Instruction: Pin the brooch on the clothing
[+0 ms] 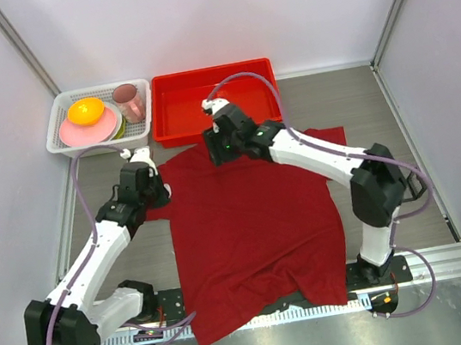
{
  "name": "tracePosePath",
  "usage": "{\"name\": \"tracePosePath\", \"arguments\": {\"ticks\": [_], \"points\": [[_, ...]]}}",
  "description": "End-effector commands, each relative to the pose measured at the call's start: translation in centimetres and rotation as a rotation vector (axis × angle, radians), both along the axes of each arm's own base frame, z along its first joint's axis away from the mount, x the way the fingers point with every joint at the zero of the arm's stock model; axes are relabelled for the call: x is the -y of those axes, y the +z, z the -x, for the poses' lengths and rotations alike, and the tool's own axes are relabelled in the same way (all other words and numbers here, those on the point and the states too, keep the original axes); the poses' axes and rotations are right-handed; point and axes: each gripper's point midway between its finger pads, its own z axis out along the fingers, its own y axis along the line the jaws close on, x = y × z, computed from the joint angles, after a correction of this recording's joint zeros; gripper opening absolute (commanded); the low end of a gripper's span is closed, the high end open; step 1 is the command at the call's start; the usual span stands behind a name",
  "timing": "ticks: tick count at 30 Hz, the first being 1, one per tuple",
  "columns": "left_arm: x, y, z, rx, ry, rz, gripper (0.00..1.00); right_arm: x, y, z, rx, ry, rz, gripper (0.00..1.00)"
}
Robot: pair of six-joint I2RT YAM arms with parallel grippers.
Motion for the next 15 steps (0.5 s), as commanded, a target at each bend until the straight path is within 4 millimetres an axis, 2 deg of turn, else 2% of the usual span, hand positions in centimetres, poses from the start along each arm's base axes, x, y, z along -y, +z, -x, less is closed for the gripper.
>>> {"name": "tracePosePath", "arguments": {"ticks": [1, 2, 3, 4, 6, 7, 11, 14, 15], "points": [[-1.6, 2.1, -2.0, 0.107, 0.051, -0.097, 0.00, -4.2, 2.2, -0.7, 0.015, -0.173, -0.065, 0.56], [-1.6, 1.9, -2.0, 0.095, 0.044, -0.108, 0.00, -4.1, 0.7, -0.3, -0.025, -0.192, -0.013, 0.50], [-1.5, 1.5, -2.2, 0.070, 0.038, -0.116, 0.00, -4.7, -1.7, -0.4, -0.070, -0.219, 0.017, 0.49], [-1.4, 1.2, -2.3, 0.057, 0.034, -0.118, 0.00, -5.8, -1.5, -0.4, -0.075, -0.219, 0.006, 0.48], [-0.8, 1.3, -2.8, 0.053, 0.015, -0.100, 0.00, -6.2, -4.0, -0.4, -0.118, -0.238, 0.051, 0.47], [-0.4, 0.8, -3.1, 0.042, 0.006, -0.098, 0.00, -6.4, -4.3, -0.5, -0.113, -0.250, 0.049, 0.48], [0.0, -0.2, -3.7, 0.020, 0.012, -0.082, 0.00, -7.6, -6.3, -0.9, -0.066, -0.287, 0.073, 0.58], [0.4, -0.4, -3.8, 0.028, 0.035, -0.042, 0.00, -7.9, -8.2, -0.8, -0.090, -0.284, 0.097, 0.61], [0.4, -1.0, -3.5, 0.018, 0.045, -0.028, 0.00, -8.0, -8.7, -0.8, -0.095, -0.288, 0.103, 0.62]]}}
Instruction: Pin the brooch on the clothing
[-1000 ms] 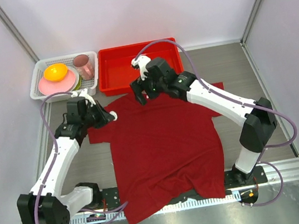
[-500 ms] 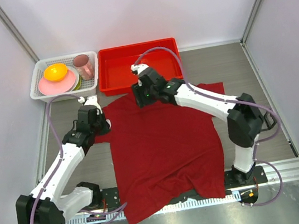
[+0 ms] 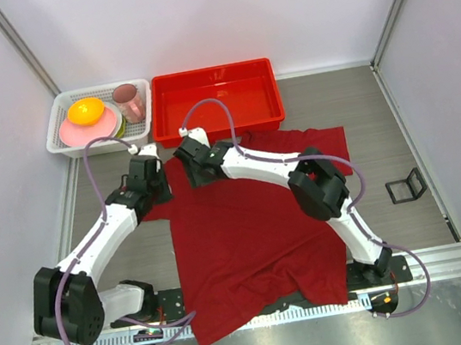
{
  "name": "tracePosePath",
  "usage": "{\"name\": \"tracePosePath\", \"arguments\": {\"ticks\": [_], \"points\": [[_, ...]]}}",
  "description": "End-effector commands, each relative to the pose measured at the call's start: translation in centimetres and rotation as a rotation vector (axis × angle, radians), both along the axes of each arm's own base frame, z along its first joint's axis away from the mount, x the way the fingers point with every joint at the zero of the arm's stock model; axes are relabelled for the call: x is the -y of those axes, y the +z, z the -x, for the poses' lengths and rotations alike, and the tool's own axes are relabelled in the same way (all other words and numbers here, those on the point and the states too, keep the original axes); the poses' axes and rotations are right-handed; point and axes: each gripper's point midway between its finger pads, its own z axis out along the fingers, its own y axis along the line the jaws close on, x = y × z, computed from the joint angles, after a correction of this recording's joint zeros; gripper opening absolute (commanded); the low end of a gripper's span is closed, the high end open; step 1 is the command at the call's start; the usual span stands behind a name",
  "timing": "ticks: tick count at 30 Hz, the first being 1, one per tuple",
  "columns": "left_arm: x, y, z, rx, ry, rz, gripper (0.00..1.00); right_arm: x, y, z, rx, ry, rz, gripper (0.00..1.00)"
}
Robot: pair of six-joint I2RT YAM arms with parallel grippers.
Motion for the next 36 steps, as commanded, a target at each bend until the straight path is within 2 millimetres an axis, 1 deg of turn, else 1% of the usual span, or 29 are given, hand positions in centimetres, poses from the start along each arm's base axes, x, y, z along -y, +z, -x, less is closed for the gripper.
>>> {"name": "tracePosePath", "arguments": {"ticks": [1, 3, 4, 5, 6, 7, 8, 12, 14, 15, 18, 19, 21, 22, 24, 25, 27, 28, 29, 30, 31, 32, 33, 34, 35, 36], "points": [[1.1, 1.7, -1.6, 0.098, 0.031, 0.088, 0.00, -0.9, 0.3, -1.4, 0.043, -0.069, -0.013, 0.62], [1.1, 1.2, -1.3, 0.092, 0.040, 0.096, 0.00, -1.0, -0.4, -1.6, 0.043, -0.067, 0.001, 0.62], [1.0, 0.7, -1.0, 0.083, 0.048, 0.099, 0.00, -1.3, -0.3, -1.8, 0.047, -0.067, -0.006, 0.62], [1.0, 0.8, -0.9, 0.095, 0.050, 0.103, 0.00, -1.4, -1.0, -1.9, 0.042, -0.065, 0.003, 0.62], [0.9, 0.9, -0.9, 0.105, 0.049, 0.106, 0.00, -1.5, -1.2, -1.9, 0.039, -0.062, 0.003, 0.62], [0.8, 0.5, -0.7, 0.110, 0.047, 0.104, 0.00, -1.9, -0.8, -2.1, 0.042, -0.063, -0.009, 0.62], [0.8, 0.6, -0.6, 0.115, 0.044, 0.103, 0.00, -2.0, -1.1, -2.1, 0.035, -0.061, -0.006, 0.62], [0.4, 0.2, -0.3, 0.115, 0.052, 0.092, 0.00, -2.7, -0.6, -2.1, 0.040, -0.066, -0.027, 0.62], [0.5, 0.5, -0.5, 0.125, 0.049, 0.095, 0.00, -3.0, -0.7, -2.1, 0.047, -0.066, -0.025, 0.62], [0.5, 0.4, -0.5, 0.124, 0.049, 0.095, 0.00, -2.9, -1.2, -2.1, 0.045, -0.068, -0.013, 0.62], [0.4, 0.3, -0.6, 0.126, 0.053, 0.088, 0.00, -2.7, -2.1, -2.5, 0.053, -0.088, 0.008, 0.62], [0.3, 0.3, -0.6, 0.127, 0.054, 0.085, 0.00, -2.7, -2.8, -2.6, 0.052, -0.091, 0.021, 0.62], [0.3, 0.0, -0.4, 0.122, 0.053, 0.084, 0.00, -2.7, -3.3, -2.9, 0.064, -0.099, 0.038, 0.62], [0.3, 0.0, -0.4, 0.125, 0.052, 0.085, 0.00, -2.7, -4.0, -3.1, 0.064, -0.101, 0.050, 0.62], [0.2, -0.1, -0.2, 0.124, 0.048, 0.080, 0.00, -2.6, -4.8, -3.0, 0.059, -0.096, 0.068, 0.62], [0.2, -0.2, -0.2, 0.123, 0.048, 0.079, 0.00, -2.3, -5.6, -2.7, 0.047, -0.093, 0.086, 0.60], [0.2, -0.2, -0.2, 0.124, 0.046, 0.075, 0.00, -2.4, -6.3, -1.9, 0.019, -0.088, 0.087, 0.56], [0.1, -0.1, -0.4, 0.126, 0.049, 0.072, 0.00, -2.0, -7.2, -1.0, -0.007, -0.084, 0.104, 0.50], [0.0, -0.3, -0.4, 0.121, 0.052, 0.066, 0.00, -2.0, -7.1, -0.4, -0.021, -0.084, 0.097, 0.46], [0.0, -0.3, -0.4, 0.120, 0.056, 0.063, 0.00, -2.2, -7.5, 0.6, -0.044, -0.070, 0.095, 0.41], [-0.1, -0.4, -0.5, 0.117, 0.057, 0.061, 0.00, -1.6, -8.3, 1.5, -0.072, -0.069, 0.114, 0.28], [-0.1, -0.4, -0.5, 0.115, 0.058, 0.059, 0.00, -1.4, -8.6, 2.1, -0.088, -0.067, 0.117, 0.22], [0.0, -0.3, -0.7, 0.115, 0.057, 0.063, 0.00, -1.4, -8.3, 2.5, -0.097, -0.075, 0.104, 0.16], [0.1, -0.3, -0.6, 0.112, 0.056, 0.065, 0.00, -0.9, -9.0, 3.3, -0.116, -0.071, 0.117, 0.08], [0.2, -0.3, -0.6, 0.109, 0.055, 0.067, 0.00, -0.8, -9.0, 3.5, -0.120, -0.072, 0.117, 0.06], [0.3, -0.3, -0.6, 0.108, 0.044, 0.071, 0.00, -0.8, -8.4, 3.5, -0.114, -0.072, 0.107, 0.04]]}}
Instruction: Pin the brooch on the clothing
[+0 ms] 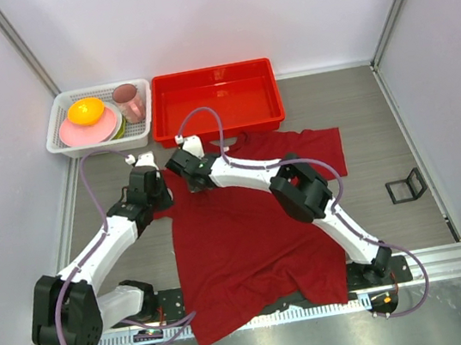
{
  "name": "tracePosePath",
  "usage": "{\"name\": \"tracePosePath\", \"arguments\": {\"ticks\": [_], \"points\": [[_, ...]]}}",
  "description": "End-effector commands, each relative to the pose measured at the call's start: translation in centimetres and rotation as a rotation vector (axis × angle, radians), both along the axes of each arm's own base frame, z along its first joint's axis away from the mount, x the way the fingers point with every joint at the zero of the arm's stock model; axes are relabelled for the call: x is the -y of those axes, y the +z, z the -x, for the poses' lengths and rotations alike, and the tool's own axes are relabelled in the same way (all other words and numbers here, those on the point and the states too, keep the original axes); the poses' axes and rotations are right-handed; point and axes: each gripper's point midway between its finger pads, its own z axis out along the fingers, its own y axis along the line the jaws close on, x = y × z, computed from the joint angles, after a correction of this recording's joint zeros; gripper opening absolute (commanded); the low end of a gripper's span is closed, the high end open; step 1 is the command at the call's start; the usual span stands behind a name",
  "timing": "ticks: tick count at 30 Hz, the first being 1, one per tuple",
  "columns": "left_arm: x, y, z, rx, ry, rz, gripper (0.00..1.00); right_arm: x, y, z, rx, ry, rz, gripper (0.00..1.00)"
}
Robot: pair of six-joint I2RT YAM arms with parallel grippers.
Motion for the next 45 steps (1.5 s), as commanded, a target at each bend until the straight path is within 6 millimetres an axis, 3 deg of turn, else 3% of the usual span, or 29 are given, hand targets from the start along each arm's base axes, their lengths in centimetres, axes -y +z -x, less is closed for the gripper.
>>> {"name": "tracePosePath", "arguments": {"ticks": [1, 4, 6, 7, 9, 14, 23, 29, 45], "points": [[0.5, 1.3, -1.2, 0.055, -0.015, 0.008, 0.00, 1.8, -3.0, 4.2, -0.131, 0.015, 0.069, 0.01], [0.9, 1.4, -0.9, 0.061, -0.049, 0.022, 0.00, 0.6, -0.7, 3.2, -0.094, 0.038, 0.020, 0.04], [1.2, 1.4, -0.8, 0.060, -0.063, 0.030, 0.00, -0.3, 0.7, 2.7, -0.081, 0.059, -0.014, 0.19], [1.1, 1.2, -0.8, 0.053, -0.061, 0.028, 0.00, -0.8, 1.9, 2.2, -0.064, 0.069, -0.037, 0.38], [1.0, 1.2, -1.1, 0.050, -0.046, 0.024, 0.00, -0.9, 3.1, 1.6, -0.046, 0.070, -0.058, 0.50], [1.1, 1.2, -1.3, 0.042, -0.044, 0.025, 0.00, -0.4, 5.3, 0.6, -0.020, 0.058, -0.099, 0.48], [1.4, 1.0, -1.4, 0.032, -0.051, 0.034, 0.00, 0.1, 6.8, -0.5, -0.003, 0.027, -0.158, 0.41], [1.6, 0.8, -1.4, 0.028, -0.056, 0.037, 0.00, 1.1, 5.0, -1.9, -0.035, -0.019, -0.155, 0.38], [1.3, 0.5, -1.5, 0.023, -0.051, 0.026, 0.00, -0.2, 2.0, -2.0, -0.098, -0.023, -0.161, 0.39]]}}
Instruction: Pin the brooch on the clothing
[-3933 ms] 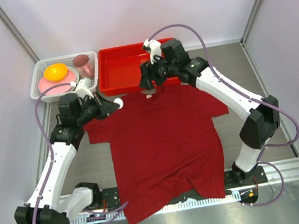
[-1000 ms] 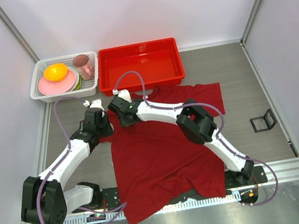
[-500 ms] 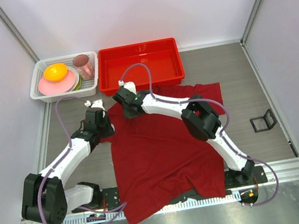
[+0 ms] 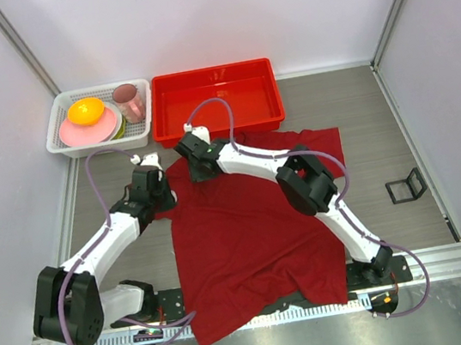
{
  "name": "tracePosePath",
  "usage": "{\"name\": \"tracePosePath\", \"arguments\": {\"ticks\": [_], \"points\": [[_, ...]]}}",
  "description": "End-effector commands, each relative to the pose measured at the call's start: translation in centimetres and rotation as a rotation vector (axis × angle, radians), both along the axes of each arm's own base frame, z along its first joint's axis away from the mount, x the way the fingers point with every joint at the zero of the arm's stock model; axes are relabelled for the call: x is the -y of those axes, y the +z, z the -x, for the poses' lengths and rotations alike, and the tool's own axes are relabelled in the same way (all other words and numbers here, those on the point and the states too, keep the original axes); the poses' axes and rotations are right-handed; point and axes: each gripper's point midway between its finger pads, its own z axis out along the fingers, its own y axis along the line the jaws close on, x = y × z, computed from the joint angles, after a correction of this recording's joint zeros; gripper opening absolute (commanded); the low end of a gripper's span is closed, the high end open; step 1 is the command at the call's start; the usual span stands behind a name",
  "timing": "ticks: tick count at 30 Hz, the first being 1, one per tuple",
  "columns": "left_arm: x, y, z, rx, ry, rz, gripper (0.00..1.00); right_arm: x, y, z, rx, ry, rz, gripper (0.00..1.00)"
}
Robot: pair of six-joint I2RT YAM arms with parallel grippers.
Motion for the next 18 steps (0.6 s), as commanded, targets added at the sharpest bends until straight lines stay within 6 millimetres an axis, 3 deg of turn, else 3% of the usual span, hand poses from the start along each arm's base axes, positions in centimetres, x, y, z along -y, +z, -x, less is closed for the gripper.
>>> {"name": "tracePosePath", "arguments": {"ticks": [1, 5, 8, 9, 11, 18], "points": [[0.5, 1.6, -1.7, 0.063, -0.002, 0.012, 0.00, -1.1, 0.0, -0.6, 0.008, -0.017, -0.025, 0.38], [0.6, 1.6, -1.9, 0.057, -0.003, 0.007, 0.00, -0.3, -1.6, -0.4, -0.009, -0.036, 0.019, 0.31], [0.6, 1.6, -2.1, 0.055, -0.008, 0.004, 0.00, 0.1, -1.5, -0.3, -0.010, -0.042, 0.023, 0.19], [0.6, 1.4, -2.0, 0.050, -0.009, 0.003, 0.00, 0.2, -1.4, -0.4, -0.010, -0.043, 0.023, 0.08], [0.9, 1.5, -2.1, 0.048, -0.019, 0.014, 0.00, 0.1, -0.2, -0.6, 0.006, -0.039, 0.007, 0.01], [2.7, 2.2, -3.4, 0.097, -0.070, 0.083, 0.00, -0.6, 5.7, -1.7, 0.066, -0.023, -0.116, 0.01]]}}
